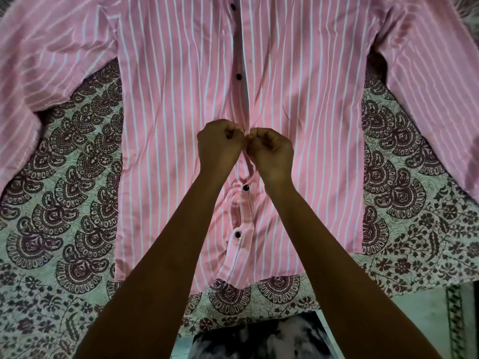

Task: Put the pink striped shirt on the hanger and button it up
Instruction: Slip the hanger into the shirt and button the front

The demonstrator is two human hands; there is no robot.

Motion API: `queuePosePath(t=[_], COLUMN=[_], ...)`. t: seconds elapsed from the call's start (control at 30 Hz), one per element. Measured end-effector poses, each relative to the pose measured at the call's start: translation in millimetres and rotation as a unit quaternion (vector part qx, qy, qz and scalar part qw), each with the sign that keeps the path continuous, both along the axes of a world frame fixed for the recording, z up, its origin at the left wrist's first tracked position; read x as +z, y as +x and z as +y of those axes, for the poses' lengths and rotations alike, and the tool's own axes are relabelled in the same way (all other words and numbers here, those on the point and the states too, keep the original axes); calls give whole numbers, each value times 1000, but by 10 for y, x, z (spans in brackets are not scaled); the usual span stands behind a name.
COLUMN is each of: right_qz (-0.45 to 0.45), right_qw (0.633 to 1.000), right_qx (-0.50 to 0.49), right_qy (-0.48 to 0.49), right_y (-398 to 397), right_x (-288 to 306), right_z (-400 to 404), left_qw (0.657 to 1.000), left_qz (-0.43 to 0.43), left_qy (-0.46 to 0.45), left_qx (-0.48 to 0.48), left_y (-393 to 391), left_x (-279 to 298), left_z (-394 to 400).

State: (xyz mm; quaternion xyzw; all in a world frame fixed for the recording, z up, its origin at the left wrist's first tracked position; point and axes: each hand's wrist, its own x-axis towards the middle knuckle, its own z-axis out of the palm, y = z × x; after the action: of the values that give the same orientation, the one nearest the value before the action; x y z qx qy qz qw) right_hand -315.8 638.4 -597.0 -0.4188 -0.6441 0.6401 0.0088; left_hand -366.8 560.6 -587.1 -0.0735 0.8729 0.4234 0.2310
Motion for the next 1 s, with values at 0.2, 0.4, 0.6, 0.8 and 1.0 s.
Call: queuePosePath(t=[0.2, 0.4, 0.6, 0.8, 1.0], right_qz=[10, 30, 33, 52, 62], right_qw=[995, 994, 997, 999, 982], right_qx=[-56, -50, -33, -3, 27], right_qy=[-79, -87, -65, 10, 174], right_y=[-19, 1, 5, 10, 52], right_x=[21, -11, -66, -136, -161], right_z=[-27, -40, -17, -39, -147], left_qw=[998, 994, 993, 990, 948], left_qz=[-43, -67, -71, -92, -178], left_qy=[29, 61, 82, 99, 214], left_qx=[25, 64, 39, 42, 154], left_y=[-17, 35, 10, -27, -9], left_x=[24, 36, 31, -38, -9], left_z=[-26, -46, -61, -88, -31])
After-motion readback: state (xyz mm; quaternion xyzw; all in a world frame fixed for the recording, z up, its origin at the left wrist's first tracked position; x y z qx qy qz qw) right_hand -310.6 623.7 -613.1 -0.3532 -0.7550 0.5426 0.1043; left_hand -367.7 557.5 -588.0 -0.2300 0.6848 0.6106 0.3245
